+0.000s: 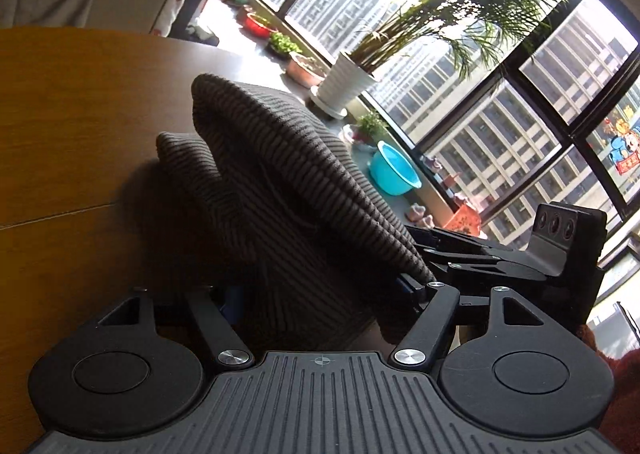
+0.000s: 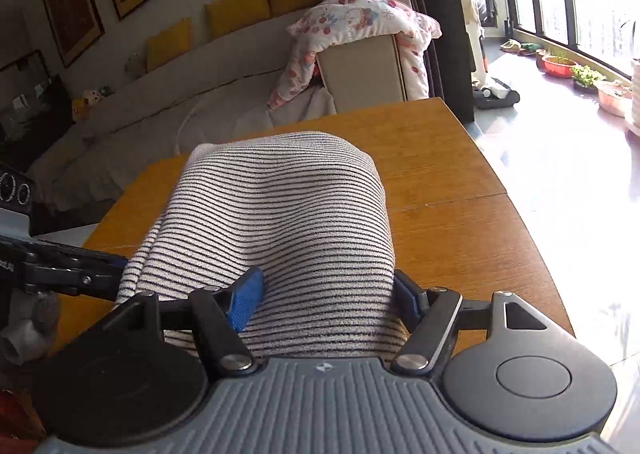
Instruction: Fold clothes
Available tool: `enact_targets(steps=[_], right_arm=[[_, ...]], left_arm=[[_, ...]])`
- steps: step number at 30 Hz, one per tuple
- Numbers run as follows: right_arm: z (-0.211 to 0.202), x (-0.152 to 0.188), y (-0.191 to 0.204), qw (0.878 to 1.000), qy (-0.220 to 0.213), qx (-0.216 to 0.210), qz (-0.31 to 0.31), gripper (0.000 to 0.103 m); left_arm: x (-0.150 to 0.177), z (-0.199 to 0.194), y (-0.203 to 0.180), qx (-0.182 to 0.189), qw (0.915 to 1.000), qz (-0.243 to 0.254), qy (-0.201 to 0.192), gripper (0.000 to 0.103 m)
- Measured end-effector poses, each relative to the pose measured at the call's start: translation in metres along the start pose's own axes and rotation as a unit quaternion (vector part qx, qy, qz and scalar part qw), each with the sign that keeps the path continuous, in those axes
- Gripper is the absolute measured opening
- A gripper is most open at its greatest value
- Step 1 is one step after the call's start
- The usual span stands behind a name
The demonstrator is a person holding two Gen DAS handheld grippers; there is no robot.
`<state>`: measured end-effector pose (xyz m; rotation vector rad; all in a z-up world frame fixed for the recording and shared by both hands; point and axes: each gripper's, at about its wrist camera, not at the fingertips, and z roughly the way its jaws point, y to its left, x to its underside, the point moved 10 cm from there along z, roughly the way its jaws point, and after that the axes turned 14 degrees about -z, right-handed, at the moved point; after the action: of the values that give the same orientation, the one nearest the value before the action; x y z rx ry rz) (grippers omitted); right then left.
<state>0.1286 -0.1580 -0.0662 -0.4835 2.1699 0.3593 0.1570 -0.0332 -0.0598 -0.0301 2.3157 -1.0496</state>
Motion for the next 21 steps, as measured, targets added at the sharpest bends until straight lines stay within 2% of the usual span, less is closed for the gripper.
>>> enact_targets(steps=[3,7,11,15,16,19,21], right_arm=[[-0.004,-0.004,0.009,0.999,-0.016,-0.002,-0.029,0.070],[-0.012,-0.016,0.032,0.995,-0.044,-0.003,-0.088,0.073],[-0.020,-0.027,0.054,0.986,-0.072,-0.005,-0.147,0.076],[-0.028,-0.037,0.078,0.974,-0.098,-0.008,-0.205,0.076],[-0.020,-0.031,0.087,0.974,-0.084,-0.022,-0.211,0.076],[0.010,-0.009,0.105,0.974,-0.026,-0.051,-0.219,0.077],[0.017,-0.003,0.111,0.970,-0.019,-0.043,-0.238,0.082]], left_arm=[[-0.021,-0.026,-0.021,-0.002,0.9971,0.057,-0.050,0.074],[-0.059,-0.033,-0.053,0.019,0.9911,0.090,-0.096,0.078],[-0.077,0.010,-0.045,0.004,0.9947,0.068,-0.077,0.076],[-0.075,0.053,0.006,-0.070,0.9957,0.044,-0.042,0.072],[-0.075,0.057,0.016,-0.080,0.9954,0.036,-0.040,0.070],[-0.076,0.053,0.029,-0.068,0.9964,0.009,-0.050,0.072],[-0.078,0.045,0.031,-0.077,0.9953,0.011,-0.057,0.070]])
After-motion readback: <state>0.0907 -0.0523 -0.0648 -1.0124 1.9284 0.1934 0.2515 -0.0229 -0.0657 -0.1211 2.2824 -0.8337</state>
